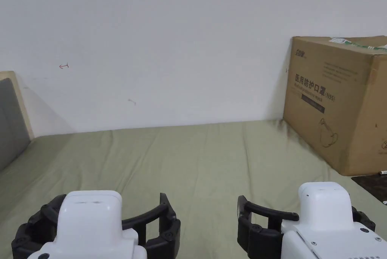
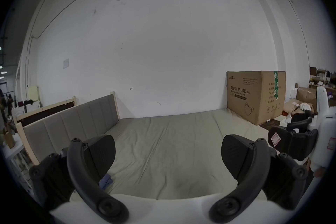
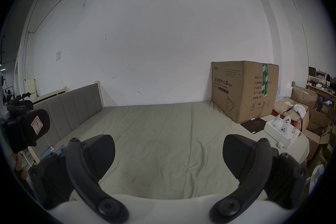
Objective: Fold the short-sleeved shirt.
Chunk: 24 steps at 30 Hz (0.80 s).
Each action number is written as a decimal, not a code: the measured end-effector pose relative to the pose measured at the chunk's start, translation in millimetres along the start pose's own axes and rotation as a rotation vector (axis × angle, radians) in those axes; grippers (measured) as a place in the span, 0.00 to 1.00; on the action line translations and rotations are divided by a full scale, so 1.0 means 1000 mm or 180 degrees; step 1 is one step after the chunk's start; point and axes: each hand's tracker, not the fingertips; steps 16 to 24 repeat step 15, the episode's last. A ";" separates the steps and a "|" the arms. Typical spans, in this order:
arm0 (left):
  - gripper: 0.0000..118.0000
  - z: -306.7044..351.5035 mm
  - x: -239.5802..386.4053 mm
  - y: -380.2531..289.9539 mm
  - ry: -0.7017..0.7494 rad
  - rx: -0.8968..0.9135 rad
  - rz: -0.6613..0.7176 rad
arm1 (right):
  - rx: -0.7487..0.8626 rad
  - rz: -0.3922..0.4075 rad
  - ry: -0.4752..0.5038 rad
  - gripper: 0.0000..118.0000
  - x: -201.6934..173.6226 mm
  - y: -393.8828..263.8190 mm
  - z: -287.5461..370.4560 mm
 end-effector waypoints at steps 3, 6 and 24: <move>0.99 0.001 -0.002 0.002 -0.0010 -0.0134 0.0065 | -0.0012 -0.0008 0.0005 0.99 0.000 0.000 0.000; 1.00 0.002 -0.008 0.000 0.0027 -0.0153 0.0248 | -0.0014 -0.0023 0.0020 0.99 0.000 0.002 0.000; 1.00 0.007 -0.002 -0.010 0.0159 -0.0108 -0.0048 | -0.0017 0.0021 0.0037 0.99 -0.004 0.000 -0.001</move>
